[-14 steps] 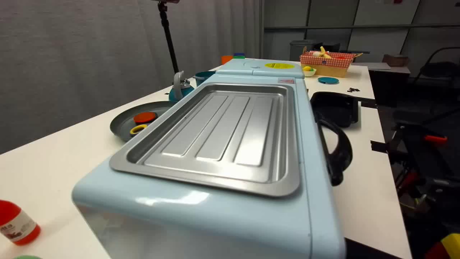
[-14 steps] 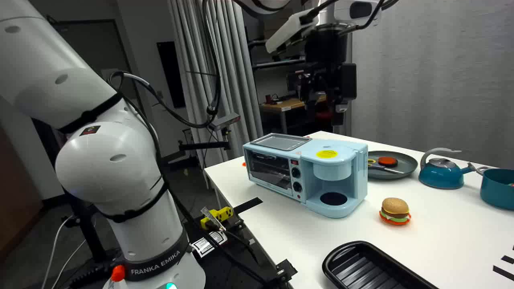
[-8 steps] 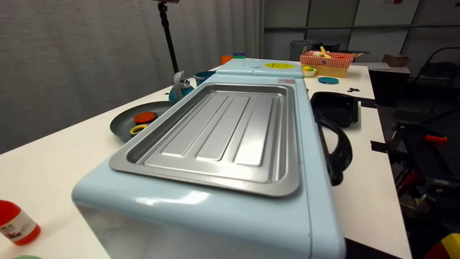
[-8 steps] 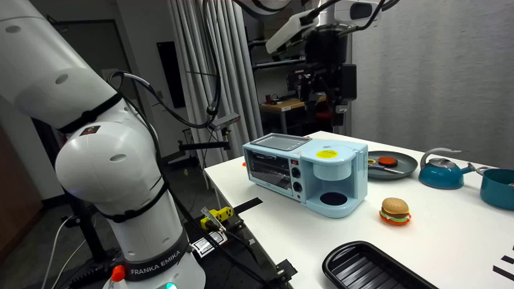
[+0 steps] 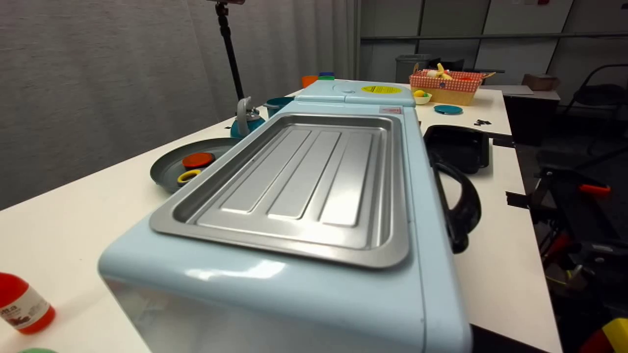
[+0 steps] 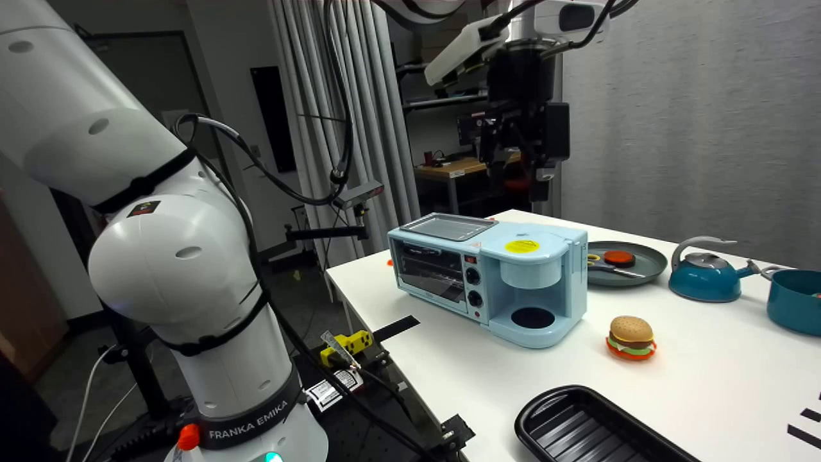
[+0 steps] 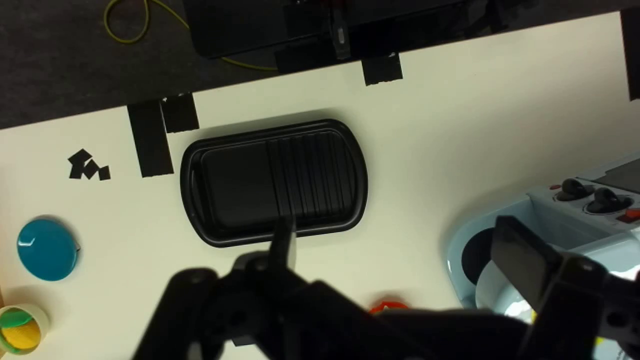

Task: Press the button on the top of the oven to open

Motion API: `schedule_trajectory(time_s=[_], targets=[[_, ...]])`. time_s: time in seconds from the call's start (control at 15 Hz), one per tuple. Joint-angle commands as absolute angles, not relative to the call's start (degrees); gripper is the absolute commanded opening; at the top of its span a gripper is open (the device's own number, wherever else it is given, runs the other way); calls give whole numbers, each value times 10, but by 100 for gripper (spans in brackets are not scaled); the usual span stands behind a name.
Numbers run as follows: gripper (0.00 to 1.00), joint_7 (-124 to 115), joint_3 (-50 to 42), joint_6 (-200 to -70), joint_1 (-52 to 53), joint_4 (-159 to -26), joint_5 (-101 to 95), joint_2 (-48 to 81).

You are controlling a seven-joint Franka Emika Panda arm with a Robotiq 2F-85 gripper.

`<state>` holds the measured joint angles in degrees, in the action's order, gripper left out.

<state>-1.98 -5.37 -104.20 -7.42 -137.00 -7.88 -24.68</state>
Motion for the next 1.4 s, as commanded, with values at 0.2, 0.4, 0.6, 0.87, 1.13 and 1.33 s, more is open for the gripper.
schedule_trajectory(time_s=[0.2, 0.4, 0.6, 0.87, 1.13, 1.33], targets=[[100, -20, -54, -1041, -74, -1369, -79, -247], [100, -20, -54, -1041, -74, -1369, -79, -247], [100, -21, -54, -1042, -73, -1368, -77, -245], [100, -31, -39, -1049, -65, -1363, -79, -234], [100, -39, -16, -1053, -47, -1352, -75, -209], [100, -51, 6, -1056, -31, -1337, -76, -182]])
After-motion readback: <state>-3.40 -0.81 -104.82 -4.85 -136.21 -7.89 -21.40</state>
